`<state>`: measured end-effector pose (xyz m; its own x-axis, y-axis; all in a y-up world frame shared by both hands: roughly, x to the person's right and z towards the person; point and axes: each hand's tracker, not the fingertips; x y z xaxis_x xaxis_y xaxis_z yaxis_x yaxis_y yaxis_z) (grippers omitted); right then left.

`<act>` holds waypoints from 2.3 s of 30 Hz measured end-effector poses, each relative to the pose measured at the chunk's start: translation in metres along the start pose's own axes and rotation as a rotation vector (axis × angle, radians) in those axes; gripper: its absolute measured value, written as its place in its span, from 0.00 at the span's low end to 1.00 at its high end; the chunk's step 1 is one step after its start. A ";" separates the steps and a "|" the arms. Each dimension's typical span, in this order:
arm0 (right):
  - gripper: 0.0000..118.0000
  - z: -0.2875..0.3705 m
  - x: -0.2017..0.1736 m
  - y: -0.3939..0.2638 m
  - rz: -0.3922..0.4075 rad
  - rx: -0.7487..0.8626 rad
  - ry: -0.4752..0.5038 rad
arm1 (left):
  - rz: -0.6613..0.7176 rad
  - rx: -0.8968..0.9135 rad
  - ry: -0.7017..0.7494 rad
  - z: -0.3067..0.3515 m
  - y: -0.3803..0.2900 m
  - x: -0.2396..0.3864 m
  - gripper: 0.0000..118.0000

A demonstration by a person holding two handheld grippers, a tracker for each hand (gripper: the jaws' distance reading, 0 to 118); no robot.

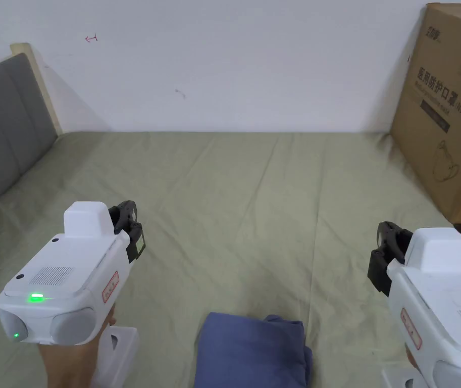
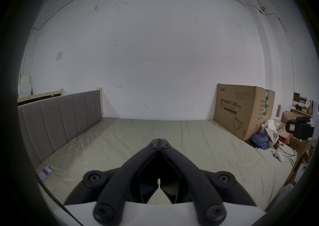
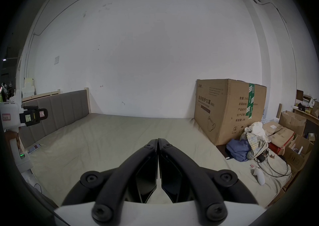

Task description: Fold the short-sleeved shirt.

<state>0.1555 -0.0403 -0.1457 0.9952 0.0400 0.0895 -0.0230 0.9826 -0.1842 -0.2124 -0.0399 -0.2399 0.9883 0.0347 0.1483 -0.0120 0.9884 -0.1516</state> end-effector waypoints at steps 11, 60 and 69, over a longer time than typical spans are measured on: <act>0.00 -0.053 -0.064 -0.107 -0.022 -0.261 0.117 | -0.002 -0.023 -0.022 -0.001 -0.015 -0.007 0.00; 0.00 -0.079 -0.089 -0.212 -0.028 -0.530 0.220 | 0.419 -0.993 -0.471 -0.110 -0.198 0.007 0.15; 0.00 -0.084 -0.091 -0.150 0.000 -0.357 0.217 | 0.255 -0.924 -0.319 -0.122 -0.132 -0.100 0.14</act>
<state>0.0765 -0.2064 -0.2089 0.9930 -0.0369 -0.1120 -0.0263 0.8568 -0.5150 -0.2915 -0.1919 -0.3543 0.8844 0.4007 0.2393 0.0385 0.4482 -0.8931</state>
